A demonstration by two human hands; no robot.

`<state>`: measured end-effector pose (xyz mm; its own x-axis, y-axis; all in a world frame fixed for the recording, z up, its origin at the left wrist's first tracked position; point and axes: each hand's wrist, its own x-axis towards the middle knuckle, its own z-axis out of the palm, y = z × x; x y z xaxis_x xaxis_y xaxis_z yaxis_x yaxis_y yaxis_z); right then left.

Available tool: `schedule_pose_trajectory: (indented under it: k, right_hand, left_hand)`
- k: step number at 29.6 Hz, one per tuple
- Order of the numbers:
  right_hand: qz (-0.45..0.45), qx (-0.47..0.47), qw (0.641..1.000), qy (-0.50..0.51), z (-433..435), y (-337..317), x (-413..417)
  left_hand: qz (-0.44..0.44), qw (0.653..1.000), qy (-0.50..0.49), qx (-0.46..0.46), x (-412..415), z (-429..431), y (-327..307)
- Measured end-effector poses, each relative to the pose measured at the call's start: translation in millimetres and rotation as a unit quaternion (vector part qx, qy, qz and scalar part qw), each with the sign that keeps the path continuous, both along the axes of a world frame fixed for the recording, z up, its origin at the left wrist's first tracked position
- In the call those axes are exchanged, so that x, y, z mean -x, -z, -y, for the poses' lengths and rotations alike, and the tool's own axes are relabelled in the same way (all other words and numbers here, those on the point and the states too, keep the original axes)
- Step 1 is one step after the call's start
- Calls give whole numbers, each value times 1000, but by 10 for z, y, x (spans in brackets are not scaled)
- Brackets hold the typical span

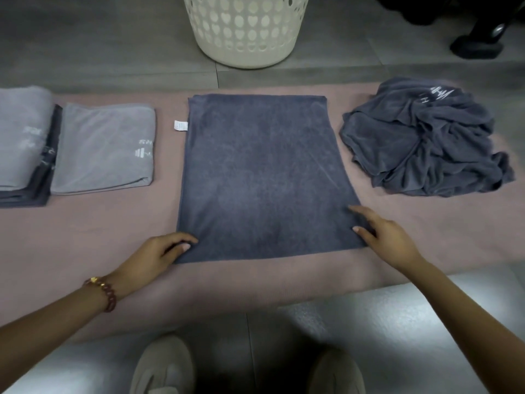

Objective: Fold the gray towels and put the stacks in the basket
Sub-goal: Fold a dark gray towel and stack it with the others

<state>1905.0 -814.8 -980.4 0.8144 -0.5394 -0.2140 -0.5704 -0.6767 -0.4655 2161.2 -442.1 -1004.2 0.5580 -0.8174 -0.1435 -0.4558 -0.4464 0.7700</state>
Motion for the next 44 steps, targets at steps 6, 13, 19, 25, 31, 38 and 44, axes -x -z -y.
schedule_pose_trajectory:
  k: [6,13,19,25,31,38,44]
  right_hand:
    - [-97,-178,979,-11,135,-237,-42]
    - [-500,-273,814,-116,15,-392,85]
    - [-91,73,992,-51,16,-89,-607]
    - [-93,147,965,-195,265,462,-995]
    - [5,146,989,-38,774,420,-1642]
    - [-14,97,994,42,1321,356,-2334]
    - [8,-6,998,64,1523,462,-2350]
  left_hand:
    - [-66,995,35,-69,-248,36,-204]
    - [-229,870,181,-397,-45,9,-280]
    - [125,955,117,-243,-588,561,-268]
    - [266,941,34,-204,-742,782,390]
    - [274,949,-56,-145,-1323,1168,326]
    - [220,962,-141,-79,-1910,1770,257]
    - [169,964,-190,-76,-2088,1682,291]
